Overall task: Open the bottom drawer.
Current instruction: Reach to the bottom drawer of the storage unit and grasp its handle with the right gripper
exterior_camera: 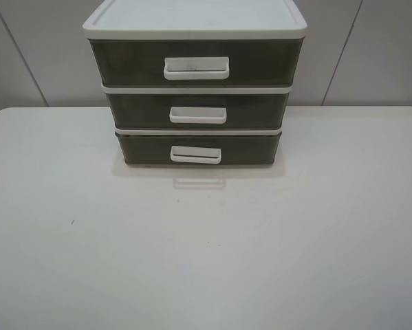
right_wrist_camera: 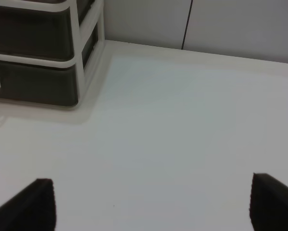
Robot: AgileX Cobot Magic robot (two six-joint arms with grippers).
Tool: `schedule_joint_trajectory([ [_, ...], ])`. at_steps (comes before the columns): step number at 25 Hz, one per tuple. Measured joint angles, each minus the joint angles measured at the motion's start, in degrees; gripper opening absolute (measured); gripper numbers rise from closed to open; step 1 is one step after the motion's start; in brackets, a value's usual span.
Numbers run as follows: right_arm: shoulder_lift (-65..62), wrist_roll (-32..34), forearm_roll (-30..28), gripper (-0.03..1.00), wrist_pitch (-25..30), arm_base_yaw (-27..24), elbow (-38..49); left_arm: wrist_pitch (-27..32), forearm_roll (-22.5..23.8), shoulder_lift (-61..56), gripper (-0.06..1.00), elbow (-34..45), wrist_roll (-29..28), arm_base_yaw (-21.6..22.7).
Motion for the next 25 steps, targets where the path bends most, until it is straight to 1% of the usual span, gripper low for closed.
schedule_joint_trajectory([
  [13,0.0,0.4,0.0,0.8,0.0,0.0,0.0,0.0,0.0,0.0,0.74,0.0,0.0,0.0],
  [19,0.3,4.3,-2.6,0.8,0.0,0.0,0.0,0.0,0.0,0.0,0.74,0.0,0.0,0.0],
  [22,4.7,4.6,-3.2,0.8,-0.9,0.0,-0.7,0.0,0.0,0.0,0.74,0.0,0.0,0.0],
  [25,13.3,4.6,-3.0,0.8,-3.5,0.0,-3.9,0.0,0.0,0.0,0.74,0.0,0.0,0.0],
])
